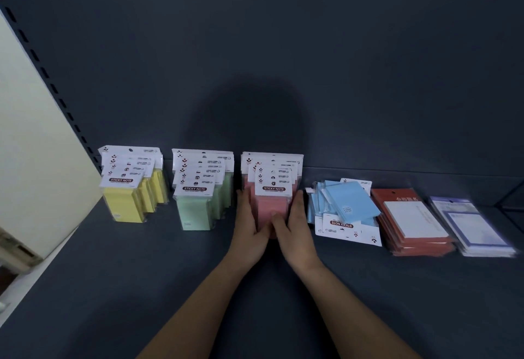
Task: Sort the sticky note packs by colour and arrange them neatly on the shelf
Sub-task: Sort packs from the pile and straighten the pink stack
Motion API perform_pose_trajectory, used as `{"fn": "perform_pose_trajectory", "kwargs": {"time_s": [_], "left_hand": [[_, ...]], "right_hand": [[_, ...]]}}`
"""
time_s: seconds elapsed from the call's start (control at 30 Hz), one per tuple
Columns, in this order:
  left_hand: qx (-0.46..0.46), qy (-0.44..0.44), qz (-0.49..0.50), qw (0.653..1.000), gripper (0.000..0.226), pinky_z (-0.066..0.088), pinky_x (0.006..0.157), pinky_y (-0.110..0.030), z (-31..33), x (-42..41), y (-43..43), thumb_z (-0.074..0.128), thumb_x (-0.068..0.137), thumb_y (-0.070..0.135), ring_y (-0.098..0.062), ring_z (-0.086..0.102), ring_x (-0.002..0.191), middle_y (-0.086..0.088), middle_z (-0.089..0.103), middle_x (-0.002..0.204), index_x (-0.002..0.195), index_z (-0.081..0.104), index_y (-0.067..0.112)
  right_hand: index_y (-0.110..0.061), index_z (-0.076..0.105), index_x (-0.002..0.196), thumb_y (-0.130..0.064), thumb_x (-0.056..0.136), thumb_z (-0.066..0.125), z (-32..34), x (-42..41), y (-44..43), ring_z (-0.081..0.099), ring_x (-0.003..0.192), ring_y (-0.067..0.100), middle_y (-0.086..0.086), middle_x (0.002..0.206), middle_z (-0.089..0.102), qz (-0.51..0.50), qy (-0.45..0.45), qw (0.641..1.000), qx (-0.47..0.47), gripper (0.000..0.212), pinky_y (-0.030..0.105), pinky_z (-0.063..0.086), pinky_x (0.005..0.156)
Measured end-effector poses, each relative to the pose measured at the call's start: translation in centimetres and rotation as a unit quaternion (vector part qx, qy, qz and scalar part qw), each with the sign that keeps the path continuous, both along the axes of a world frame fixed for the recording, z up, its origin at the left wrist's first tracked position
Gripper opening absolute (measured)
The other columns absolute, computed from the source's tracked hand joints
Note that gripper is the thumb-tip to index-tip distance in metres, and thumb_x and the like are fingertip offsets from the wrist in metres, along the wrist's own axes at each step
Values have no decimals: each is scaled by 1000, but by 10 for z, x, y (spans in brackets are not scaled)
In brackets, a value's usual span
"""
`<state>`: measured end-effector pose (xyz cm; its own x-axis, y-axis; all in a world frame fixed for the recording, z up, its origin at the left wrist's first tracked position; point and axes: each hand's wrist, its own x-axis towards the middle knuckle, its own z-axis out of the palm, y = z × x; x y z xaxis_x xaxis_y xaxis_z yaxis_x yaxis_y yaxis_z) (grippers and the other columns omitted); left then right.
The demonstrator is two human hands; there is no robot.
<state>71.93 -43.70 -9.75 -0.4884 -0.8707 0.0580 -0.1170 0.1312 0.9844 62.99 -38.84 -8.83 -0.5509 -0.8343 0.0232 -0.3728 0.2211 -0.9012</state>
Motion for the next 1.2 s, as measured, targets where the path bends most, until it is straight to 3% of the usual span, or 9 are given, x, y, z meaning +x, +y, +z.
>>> {"fn": "perform_pose_trajectory", "kwargs": {"time_s": [0.13,0.27,0.43,0.53,0.67,0.8,0.97,1.1,1.2], "left_hand": [[52,40,-6,998,100,37,109,-42,1,1,-6,65,76,9,-11,35,135,8,29,149,148,-2,27],[33,45,-11,998,82,45,101,-47,-1,0,-10,60,80,-4,-9,49,125,9,48,136,130,22,49],[20,11,23,999,77,44,103,-44,-1,-2,-7,67,68,25,-7,48,125,13,49,134,125,28,58],[-5,-24,37,999,90,39,106,-45,-7,-5,-10,68,63,41,-11,42,129,11,45,139,141,23,39],[-13,-30,25,999,83,43,104,-44,-5,-10,-7,69,66,36,-7,45,128,12,46,138,132,22,55],[-8,-27,12,1000,91,40,106,-42,1,-12,-3,69,65,41,-7,43,129,9,43,140,140,19,38],[-10,-31,17,999,98,39,107,-41,2,-13,0,69,64,45,-5,42,129,9,42,142,145,17,29],[0,-10,23,1000,93,42,105,-42,2,-13,3,69,63,41,-4,42,129,11,43,140,142,21,33],[-3,-16,30,999,97,39,108,-40,1,-13,2,70,64,41,-4,39,131,9,41,143,145,20,26]], "right_hand": [[-11,4,149,-48,61,36,-4,-6,-4,24,141,17,5,154,24,-3,8,1000,10,101,39,24,116],[-13,7,149,-47,59,39,-6,-11,-7,30,138,15,3,150,30,8,3,1000,5,102,38,28,114],[-20,11,148,-45,60,45,-7,-17,-6,38,132,14,0,144,40,13,-17,1000,-5,97,40,34,110],[-21,15,147,-44,60,48,-5,-23,-2,42,130,12,-2,141,43,21,-27,999,-15,96,39,36,109],[-20,17,146,-41,59,51,-3,-29,2,43,128,10,-4,139,46,28,-44,998,-24,96,37,36,110],[-19,17,147,-40,62,54,-2,-35,5,43,128,8,-4,139,46,36,-41,998,-19,95,34,36,110],[-19,19,146,-25,69,56,0,-38,7,45,125,4,-7,136,49,40,-45,998,-23,86,14,36,103],[-18,10,148,-42,61,56,-3,-35,4,41,130,10,-4,141,45,26,-41,999,-13,101,35,36,110],[-21,9,148,-45,59,54,-7,-33,2,41,131,12,-4,141,45,14,-32,999,-3,102,40,39,108]]}}
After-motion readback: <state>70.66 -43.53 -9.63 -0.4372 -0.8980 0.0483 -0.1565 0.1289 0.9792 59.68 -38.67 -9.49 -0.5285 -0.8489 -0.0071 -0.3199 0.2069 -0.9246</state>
